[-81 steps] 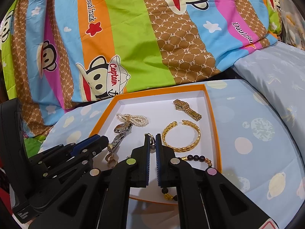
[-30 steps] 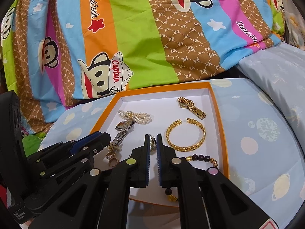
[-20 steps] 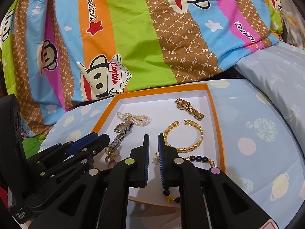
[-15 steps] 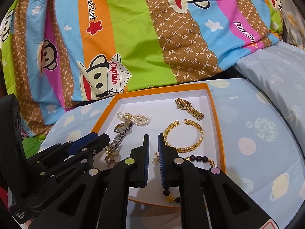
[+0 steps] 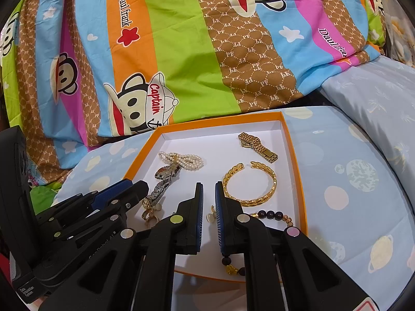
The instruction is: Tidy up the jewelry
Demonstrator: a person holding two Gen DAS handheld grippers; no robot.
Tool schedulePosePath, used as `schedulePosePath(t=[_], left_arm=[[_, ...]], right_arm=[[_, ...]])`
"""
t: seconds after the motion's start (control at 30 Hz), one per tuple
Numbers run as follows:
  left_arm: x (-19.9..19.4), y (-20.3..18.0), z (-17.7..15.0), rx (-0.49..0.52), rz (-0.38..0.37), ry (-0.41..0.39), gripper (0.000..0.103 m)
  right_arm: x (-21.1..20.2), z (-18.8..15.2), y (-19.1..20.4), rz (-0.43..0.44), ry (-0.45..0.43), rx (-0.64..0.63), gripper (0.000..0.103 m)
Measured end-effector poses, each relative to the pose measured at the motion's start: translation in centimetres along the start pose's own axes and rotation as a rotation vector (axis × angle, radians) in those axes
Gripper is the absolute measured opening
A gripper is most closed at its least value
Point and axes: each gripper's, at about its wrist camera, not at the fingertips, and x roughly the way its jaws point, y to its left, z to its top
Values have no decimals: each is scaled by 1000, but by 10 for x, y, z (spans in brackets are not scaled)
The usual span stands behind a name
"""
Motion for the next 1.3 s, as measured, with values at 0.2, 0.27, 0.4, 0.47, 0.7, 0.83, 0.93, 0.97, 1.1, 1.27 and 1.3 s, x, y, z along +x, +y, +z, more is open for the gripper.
schedulePosePath(t=[0.2,0.27,0.4,0.47,0.7,0.83,0.93,0.97,1.1,1.27,1.3], left_arm=[[-7,-1,-2,9,16,-25,37],[-9,-1,-4,13,25,-22,37],[-15,5,-13,2,10,8,37],[-22,4,-20,12,9,11,37],[-45,-2,-44,45,20,32,36],[-64,-6,-61,61,20,33,36],[-82,-7,-77,64,12,34,36],[-89,-7,-82,68,9,34,36],[-119,-10,-108,74,-5,33,36],[-146,-13,-132,75,-14,33,36],[-150,-14,-136,75,-15,33,36]], right_arm=[[-2,-5,-1,-13,4,-2,11],[-4,-8,-3,-22,16,10,14],[-12,-20,-7,-52,60,13,17],[-16,-27,-7,-59,75,10,17],[-40,-48,-1,-68,64,-18,17],[-57,-64,8,-85,74,-54,17],[-75,-78,10,-52,87,-39,18],[-81,-85,11,-42,89,-37,18],[-111,-114,17,-9,85,-36,18],[-141,-146,33,-25,49,-67,28],[-144,-151,37,-34,42,-78,31]])
